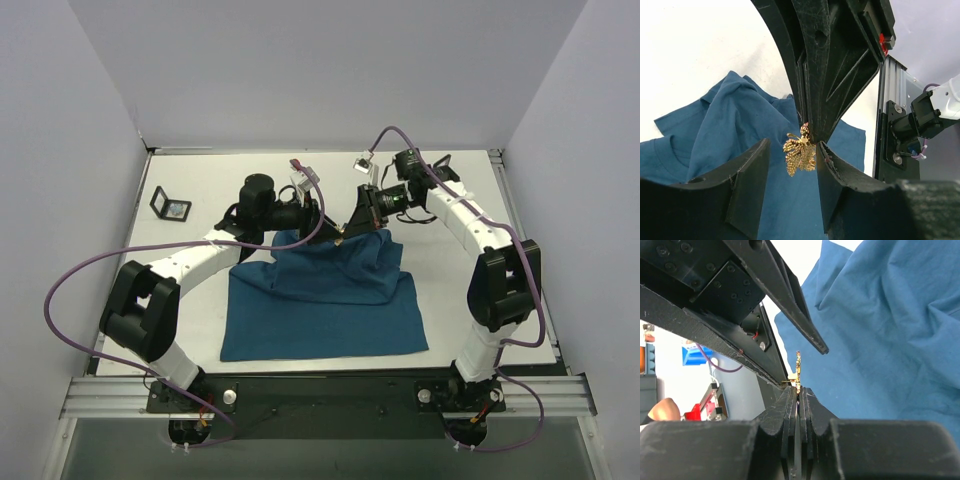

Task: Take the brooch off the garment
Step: Close the brooch.

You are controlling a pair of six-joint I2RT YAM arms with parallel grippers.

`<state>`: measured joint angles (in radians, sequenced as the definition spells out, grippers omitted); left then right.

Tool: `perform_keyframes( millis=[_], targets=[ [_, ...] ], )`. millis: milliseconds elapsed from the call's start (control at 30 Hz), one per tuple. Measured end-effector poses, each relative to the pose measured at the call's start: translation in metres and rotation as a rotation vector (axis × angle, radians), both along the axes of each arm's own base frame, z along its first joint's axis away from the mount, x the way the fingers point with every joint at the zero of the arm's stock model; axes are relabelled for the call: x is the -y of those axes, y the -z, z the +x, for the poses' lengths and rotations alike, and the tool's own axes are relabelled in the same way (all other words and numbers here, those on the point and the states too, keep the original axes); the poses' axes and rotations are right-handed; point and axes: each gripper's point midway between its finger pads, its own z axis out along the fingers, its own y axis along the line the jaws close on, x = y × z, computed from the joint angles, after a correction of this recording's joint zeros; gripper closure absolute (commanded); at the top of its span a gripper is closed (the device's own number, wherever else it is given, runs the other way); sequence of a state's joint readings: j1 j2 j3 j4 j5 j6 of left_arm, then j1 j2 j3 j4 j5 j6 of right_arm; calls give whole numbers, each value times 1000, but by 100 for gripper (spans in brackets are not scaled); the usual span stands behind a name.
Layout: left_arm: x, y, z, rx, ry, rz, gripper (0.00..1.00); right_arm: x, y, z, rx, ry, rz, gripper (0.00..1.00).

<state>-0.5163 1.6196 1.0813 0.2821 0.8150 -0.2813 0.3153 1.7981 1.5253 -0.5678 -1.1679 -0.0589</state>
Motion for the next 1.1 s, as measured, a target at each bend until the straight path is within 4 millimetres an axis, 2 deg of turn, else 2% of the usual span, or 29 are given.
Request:
perform_keyframes(
  millis=[233, 467, 700, 1000, 1100],
  targets=[
    [1, -1, -4, -4, 25, -5, 45, 0, 0, -4, -48, -11, 23, 100],
    [0, 0, -9, -14, 52, -9, 41, -1, 16, -2, -157, -23, 64, 100],
    [-8, -10, -10, -45, 84, -67, 40, 1, 9, -3, -185, -35, 122, 100],
    [-5, 12, -19, -169, 132, -106, 40, 5, 5, -1, -192, -30, 143, 100],
    [-4, 8, -19, -166, 134, -119, 44, 5, 6, -1, -192, -29, 143, 100]
  ],
)
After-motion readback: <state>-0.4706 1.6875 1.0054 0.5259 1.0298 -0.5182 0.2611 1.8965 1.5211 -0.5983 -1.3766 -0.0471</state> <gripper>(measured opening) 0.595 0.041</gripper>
